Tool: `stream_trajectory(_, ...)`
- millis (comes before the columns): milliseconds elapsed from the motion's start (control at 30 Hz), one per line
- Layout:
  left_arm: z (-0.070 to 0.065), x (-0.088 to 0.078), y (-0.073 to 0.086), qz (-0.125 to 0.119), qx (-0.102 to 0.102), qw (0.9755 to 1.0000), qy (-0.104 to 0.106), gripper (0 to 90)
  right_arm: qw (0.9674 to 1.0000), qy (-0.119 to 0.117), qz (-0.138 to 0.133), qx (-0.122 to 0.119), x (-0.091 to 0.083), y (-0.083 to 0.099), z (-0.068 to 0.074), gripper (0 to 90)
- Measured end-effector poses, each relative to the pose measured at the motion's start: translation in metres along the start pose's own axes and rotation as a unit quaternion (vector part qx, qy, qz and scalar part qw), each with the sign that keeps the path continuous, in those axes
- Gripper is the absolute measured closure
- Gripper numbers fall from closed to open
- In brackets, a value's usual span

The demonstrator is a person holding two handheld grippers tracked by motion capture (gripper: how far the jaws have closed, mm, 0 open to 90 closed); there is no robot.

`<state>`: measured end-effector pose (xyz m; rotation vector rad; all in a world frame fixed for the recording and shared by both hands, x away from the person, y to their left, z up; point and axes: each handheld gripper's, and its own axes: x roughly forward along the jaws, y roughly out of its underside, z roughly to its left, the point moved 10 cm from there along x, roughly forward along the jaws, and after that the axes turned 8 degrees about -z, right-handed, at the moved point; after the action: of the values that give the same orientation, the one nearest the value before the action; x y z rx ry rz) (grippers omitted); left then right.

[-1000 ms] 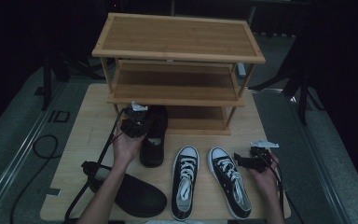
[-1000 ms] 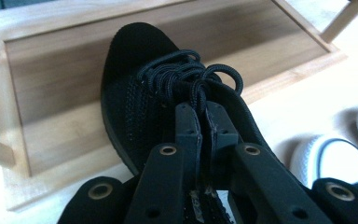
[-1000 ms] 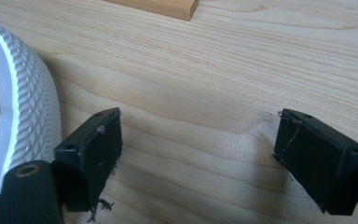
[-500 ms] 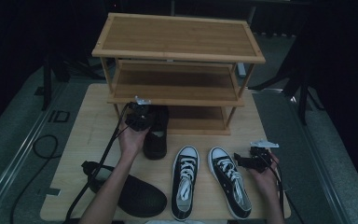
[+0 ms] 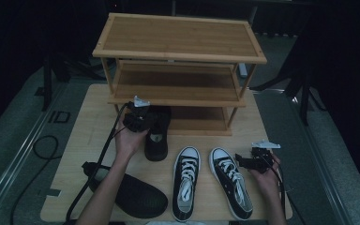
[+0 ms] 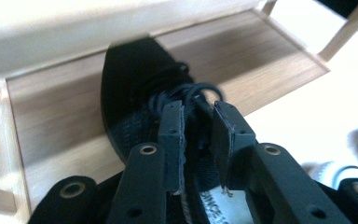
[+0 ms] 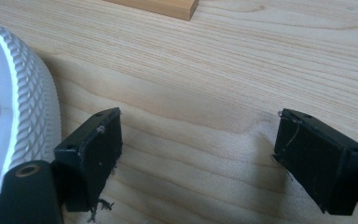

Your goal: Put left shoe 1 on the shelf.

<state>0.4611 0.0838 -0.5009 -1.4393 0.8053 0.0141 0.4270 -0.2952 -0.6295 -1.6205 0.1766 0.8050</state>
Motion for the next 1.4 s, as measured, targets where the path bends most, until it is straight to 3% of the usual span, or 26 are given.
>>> stream_trajectory(233, -0.011, -0.016, -0.001, -0.001, 0.026, 0.9995, 0.017, 70.9, 1.0000, 0.000, 0.000, 0.000, 0.000, 0.000, 0.000, 14.8)
stream_trajectory(467, -0.040, -0.033, 0.002, -0.008, 0.047, 0.9981, 0.039, 69.4, 1.0000, 0.000, 0.000, 0.000, 0.000, 0.000, 0.000, 14.8)
stream_trajectory(767, -0.061, -0.043, 0.008, -0.002, 0.064, 0.9962, 0.058, 76.5, 1.0000, 0.000, -0.001, -0.001, 0.000, 0.000, 0.000, 14.8)
stream_trajectory(933, -0.066, -0.047, 0.011, -0.004, 0.054, 0.9969, 0.058, 77.9, 1.0000, 0.000, 0.000, 0.000, 0.000, 0.000, 0.000, 14.8)
stream_trajectory(1167, -0.062, -0.051, 0.030, 0.000, 0.026, 0.9981, 0.056, 79.2, 1.0000, 0.000, 0.000, 0.001, 0.000, 0.000, 0.000, 14.8)
stream_trajectory(1400, -0.061, -0.055, 0.045, 0.009, 0.032, 0.9977, 0.059, 80.8, 1.0000, 0.000, 0.001, 0.000, 0.000, 0.000, 0.000, 14.8)
